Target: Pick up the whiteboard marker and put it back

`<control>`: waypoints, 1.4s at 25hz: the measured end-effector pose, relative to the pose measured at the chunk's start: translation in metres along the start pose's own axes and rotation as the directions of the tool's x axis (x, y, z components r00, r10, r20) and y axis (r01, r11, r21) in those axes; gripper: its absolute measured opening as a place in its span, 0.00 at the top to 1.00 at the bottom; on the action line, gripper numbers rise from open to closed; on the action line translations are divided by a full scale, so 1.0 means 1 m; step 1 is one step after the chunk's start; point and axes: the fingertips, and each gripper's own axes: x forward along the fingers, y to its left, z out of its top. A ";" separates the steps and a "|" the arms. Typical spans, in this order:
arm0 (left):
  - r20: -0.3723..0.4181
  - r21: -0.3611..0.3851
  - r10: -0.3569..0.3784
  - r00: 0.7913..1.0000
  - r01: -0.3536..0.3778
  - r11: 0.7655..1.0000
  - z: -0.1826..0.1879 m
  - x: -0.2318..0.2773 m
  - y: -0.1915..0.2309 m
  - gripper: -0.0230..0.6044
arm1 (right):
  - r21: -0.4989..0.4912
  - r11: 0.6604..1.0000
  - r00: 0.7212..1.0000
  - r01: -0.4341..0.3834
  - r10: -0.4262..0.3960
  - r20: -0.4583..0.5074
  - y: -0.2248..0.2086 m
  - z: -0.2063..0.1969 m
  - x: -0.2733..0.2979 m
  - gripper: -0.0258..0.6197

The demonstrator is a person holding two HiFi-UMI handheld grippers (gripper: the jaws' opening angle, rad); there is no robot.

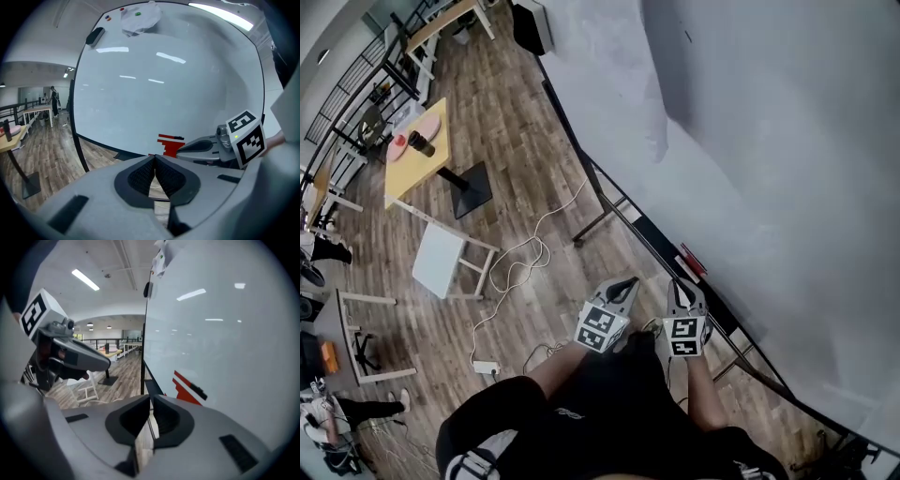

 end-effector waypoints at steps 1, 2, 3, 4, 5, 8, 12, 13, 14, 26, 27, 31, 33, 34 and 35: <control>0.015 0.000 -0.004 1.000 0.004 1.000 0.004 -0.003 0.000 0.95 | 0.042 0.999 0.999 0.004 -0.006 0.043 0.001 0.007 -0.006 0.94; 0.030 -0.001 -0.009 0.999 0.009 1.000 0.008 -0.007 -0.001 0.95 | 0.078 0.997 0.996 0.010 -0.016 0.085 0.002 0.013 -0.013 0.95; 0.044 -0.002 -0.014 0.999 0.015 1.000 0.011 -0.010 -0.001 0.95 | 0.105 0.994 0.993 0.017 -0.030 0.118 0.002 0.019 -0.019 0.95; 0.054 -0.002 -0.023 0.998 0.023 1.000 0.014 -0.013 -0.002 0.95 | 0.123 0.992 0.989 0.027 -0.044 0.142 0.003 0.024 -0.025 0.96; 0.062 -0.004 -0.034 0.997 0.034 0.999 0.016 -0.015 -0.004 0.95 | 0.135 0.990 0.986 0.040 -0.061 0.157 0.003 0.027 -0.032 0.96; 0.088 -0.019 -0.088 0.992 0.090 0.996 0.024 -0.017 -0.013 0.95 | 0.167 0.981 0.974 0.100 -0.131 0.187 0.001 0.035 -0.051 0.96; 0.139 0.024 -0.184 0.973 0.182 0.983 0.040 -0.033 -0.021 0.95 | 0.231 0.947 0.943 0.225 -0.271 0.191 0.008 0.045 -0.074 0.96; 0.152 0.043 -0.206 0.967 0.201 0.979 0.042 -0.041 -0.022 0.95 | 0.243 0.936 0.933 0.255 -0.304 0.191 0.014 0.049 -0.079 0.96; 0.164 0.062 -0.226 0.960 0.218 0.974 0.042 -0.050 -0.021 0.95 | 0.252 0.926 0.923 0.281 -0.332 0.192 0.022 0.053 -0.084 0.96; 0.199 0.177 -0.395 0.897 0.363 0.915 0.027 -0.129 -0.021 0.95 | 0.296 0.830 0.822 0.473 -0.536 0.191 0.116 0.080 -0.143 0.96; 0.209 0.180 -0.405 0.890 0.372 0.910 0.029 -0.134 -0.026 0.95 | 0.298 0.822 0.814 0.486 -0.549 0.187 0.118 0.079 -0.152 0.96; 0.232 0.202 -0.427 0.874 0.387 0.900 0.040 -0.147 -0.044 0.95 | 0.305 0.804 0.794 0.511 -0.577 0.191 0.120 0.077 -0.179 0.96; 0.235 0.211 -0.427 0.873 0.383 0.899 0.046 -0.149 -0.052 0.95 | 0.301 0.805 0.791 0.512 -0.578 0.202 0.118 0.080 -0.189 0.96; 0.238 0.207 -0.423 0.874 0.380 0.902 0.049 -0.150 -0.055 0.95 | 0.298 0.806 0.790 0.511 -0.577 0.207 0.117 0.082 -0.195 0.96; 0.243 0.196 -0.417 0.876 0.377 0.905 0.053 -0.152 -0.058 0.95 | 0.295 0.807 0.789 0.511 -0.577 0.212 0.116 0.082 -0.202 0.96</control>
